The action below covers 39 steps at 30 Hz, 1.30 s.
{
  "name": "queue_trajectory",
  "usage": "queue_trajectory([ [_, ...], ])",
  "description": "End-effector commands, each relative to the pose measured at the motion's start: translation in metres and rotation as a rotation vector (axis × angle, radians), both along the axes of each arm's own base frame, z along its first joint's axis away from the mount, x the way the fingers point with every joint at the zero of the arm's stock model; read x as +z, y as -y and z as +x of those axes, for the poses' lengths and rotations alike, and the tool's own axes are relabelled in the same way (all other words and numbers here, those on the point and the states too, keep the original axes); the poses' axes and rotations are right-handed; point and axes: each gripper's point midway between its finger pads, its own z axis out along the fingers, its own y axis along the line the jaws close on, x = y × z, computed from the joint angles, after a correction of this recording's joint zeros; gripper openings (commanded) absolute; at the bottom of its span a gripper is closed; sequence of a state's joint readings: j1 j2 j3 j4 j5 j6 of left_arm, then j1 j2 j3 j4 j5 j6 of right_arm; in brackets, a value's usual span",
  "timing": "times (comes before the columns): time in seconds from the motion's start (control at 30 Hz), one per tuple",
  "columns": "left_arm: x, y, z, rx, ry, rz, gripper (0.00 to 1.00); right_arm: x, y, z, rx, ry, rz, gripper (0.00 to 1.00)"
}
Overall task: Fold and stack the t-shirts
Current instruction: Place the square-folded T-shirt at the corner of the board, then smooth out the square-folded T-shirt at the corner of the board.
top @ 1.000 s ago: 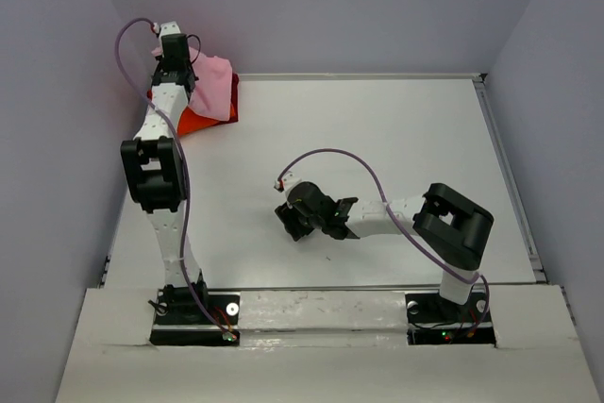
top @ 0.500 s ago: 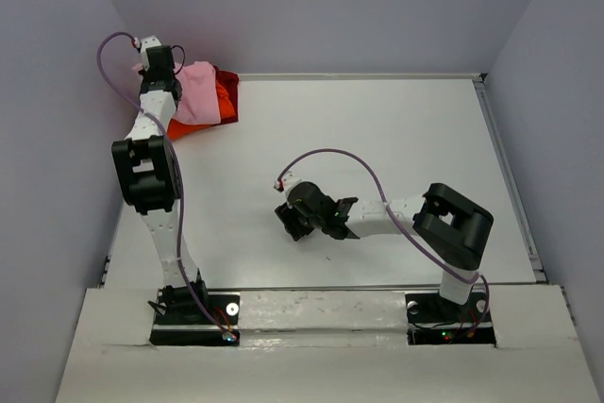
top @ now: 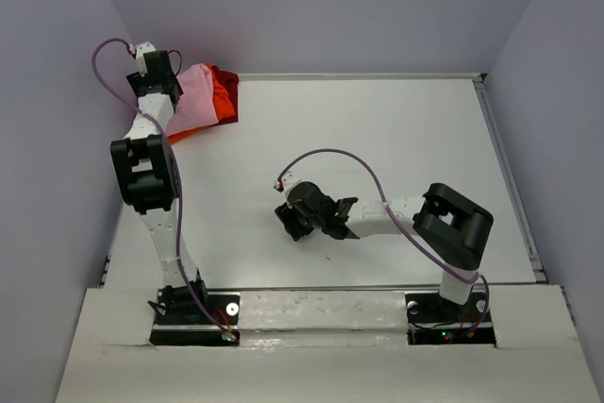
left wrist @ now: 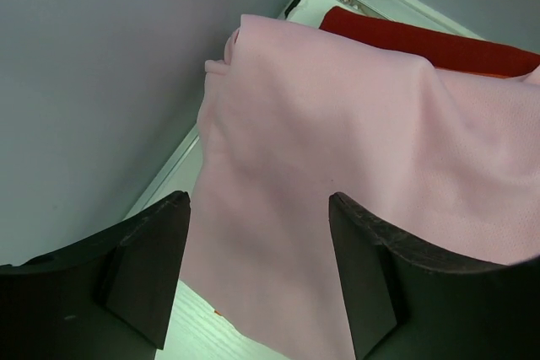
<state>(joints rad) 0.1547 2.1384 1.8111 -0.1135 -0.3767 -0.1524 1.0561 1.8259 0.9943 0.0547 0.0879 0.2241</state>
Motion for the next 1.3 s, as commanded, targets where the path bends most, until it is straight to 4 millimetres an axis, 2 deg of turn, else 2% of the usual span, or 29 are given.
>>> queue_trajectory([
  [0.0, 0.042, -0.010, -0.001, 0.058, 0.112, 0.024, 0.76, -0.057, 0.022, -0.058, 0.090, -0.216, -0.135, 0.60],
  [0.1, 0.057, 0.005, 0.009, -0.005, 0.166, -0.040, 0.76, -0.056, 0.021, -0.058, 0.094, -0.216, -0.132, 0.60],
  [0.23, 0.053, 0.037, 0.024, -0.121, 0.205, -0.143, 0.76, -0.057, 0.021, -0.058, 0.096, -0.216, -0.136, 0.60],
  [0.33, 0.033, 0.057, 0.028, -0.178, 0.193, -0.193, 0.76, -0.058, 0.021, -0.058, 0.096, -0.218, -0.140, 0.60],
  [0.37, 0.020, 0.064, 0.029, -0.192, 0.177, -0.228, 0.76, -0.059, 0.021, -0.058, 0.096, -0.219, -0.141, 0.60],
  [0.47, 0.005, 0.073, 0.034, -0.221, 0.172, -0.258, 0.76, -0.059, 0.021, -0.058, 0.095, -0.222, -0.141, 0.60],
  [0.57, -0.031, 0.084, 0.038, -0.253, 0.113, -0.316, 0.76, -0.060, 0.021, -0.058, 0.095, -0.223, -0.144, 0.60],
  [0.67, -0.050, 0.089, 0.039, -0.259, 0.080, -0.337, 0.76, -0.061, 0.021, -0.058, 0.095, -0.224, -0.145, 0.60],
  [0.7, -0.063, 0.091, 0.036, -0.252, 0.038, -0.349, 0.76, -0.061, 0.020, -0.058, 0.096, -0.223, -0.146, 0.60],
  [0.8, -0.077, 0.092, 0.036, -0.250, 0.003, -0.353, 0.76, -0.062, 0.021, -0.058, 0.094, -0.225, -0.150, 0.60],
  [0.87, -0.077, 0.093, 0.036, -0.252, 0.002, -0.352, 0.76, -0.063, 0.021, -0.057, 0.090, -0.225, -0.152, 0.60],
  [0.97, -0.057, 0.093, 0.037, -0.263, 0.035, -0.340, 0.76, -0.064, 0.022, -0.058, 0.088, -0.226, -0.155, 0.60],
  [1.0, -0.035, 0.094, 0.039, -0.269, 0.075, -0.333, 0.76, -0.064, 0.023, -0.057, 0.085, -0.225, -0.155, 0.60],
  [1.07, -0.004, 0.098, 0.042, -0.285, 0.130, -0.319, 0.76, -0.064, 0.023, -0.057, 0.084, -0.225, -0.157, 0.60],
  [1.1, 0.025, 0.099, 0.042, -0.298, 0.176, -0.305, 0.76, -0.063, 0.023, -0.057, 0.083, -0.222, -0.155, 0.60],
  [1.13, 0.043, 0.103, 0.041, -0.308, 0.205, -0.294, 0.76, -0.062, 0.023, -0.057, 0.083, -0.221, -0.154, 0.60],
  [1.17, 0.081, 0.107, 0.040, -0.322, 0.268, -0.271, 0.76, -0.062, 0.022, -0.058, 0.092, -0.224, -0.147, 0.60],
  [1.23, 0.116, 0.113, 0.034, -0.341, 0.326, -0.262, 0.76, -0.059, 0.021, -0.059, 0.098, -0.223, -0.132, 0.60],
  [1.27, 0.150, 0.120, 0.025, -0.359, 0.387, -0.258, 0.76, -0.057, 0.019, -0.060, 0.104, -0.224, -0.118, 0.60],
])
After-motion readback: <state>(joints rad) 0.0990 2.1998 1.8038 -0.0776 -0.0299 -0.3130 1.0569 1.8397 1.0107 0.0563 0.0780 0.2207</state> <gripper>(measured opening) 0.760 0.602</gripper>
